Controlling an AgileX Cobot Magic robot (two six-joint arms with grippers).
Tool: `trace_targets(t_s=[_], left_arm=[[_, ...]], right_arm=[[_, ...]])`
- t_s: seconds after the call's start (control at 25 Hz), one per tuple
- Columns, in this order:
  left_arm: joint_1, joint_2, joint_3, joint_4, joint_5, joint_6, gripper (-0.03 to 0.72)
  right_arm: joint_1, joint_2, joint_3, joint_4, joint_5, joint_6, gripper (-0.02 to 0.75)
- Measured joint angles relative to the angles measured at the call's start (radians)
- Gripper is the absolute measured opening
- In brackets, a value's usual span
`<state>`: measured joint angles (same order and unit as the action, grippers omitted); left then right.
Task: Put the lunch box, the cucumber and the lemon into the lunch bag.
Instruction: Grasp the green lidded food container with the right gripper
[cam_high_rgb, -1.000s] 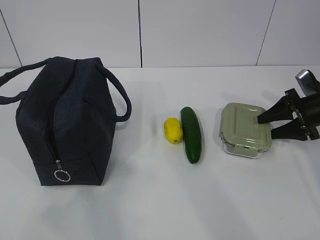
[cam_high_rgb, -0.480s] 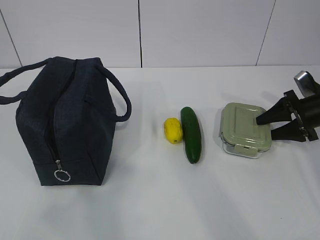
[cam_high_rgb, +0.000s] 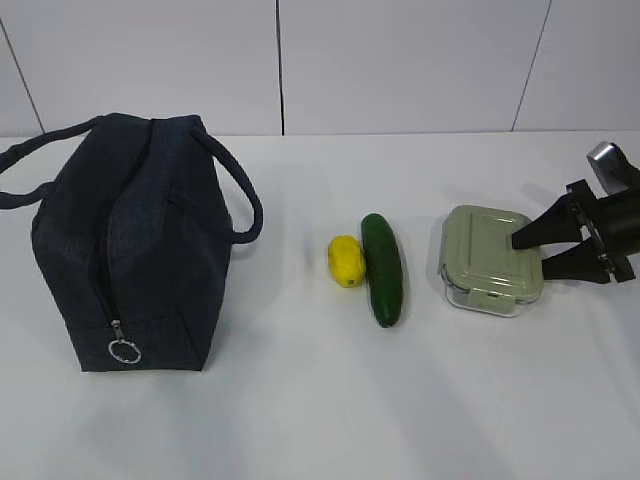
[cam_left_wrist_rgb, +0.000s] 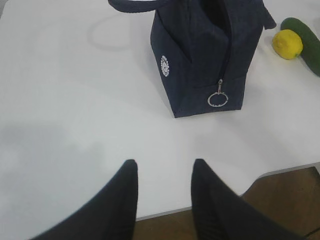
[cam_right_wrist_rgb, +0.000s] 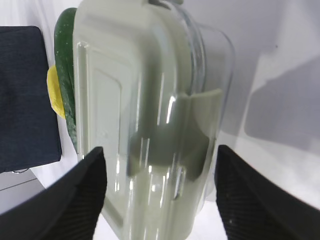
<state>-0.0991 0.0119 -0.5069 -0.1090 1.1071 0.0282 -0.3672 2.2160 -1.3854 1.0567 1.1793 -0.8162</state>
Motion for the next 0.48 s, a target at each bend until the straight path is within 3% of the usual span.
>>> trace_targets(t_s=[0.48], left_arm=[[0.0, 0.0, 0.0, 0.0, 0.0, 0.0, 0.239]], right_arm=[[0.0, 0.0, 0.0, -0.021, 0.0, 0.014, 0.506]])
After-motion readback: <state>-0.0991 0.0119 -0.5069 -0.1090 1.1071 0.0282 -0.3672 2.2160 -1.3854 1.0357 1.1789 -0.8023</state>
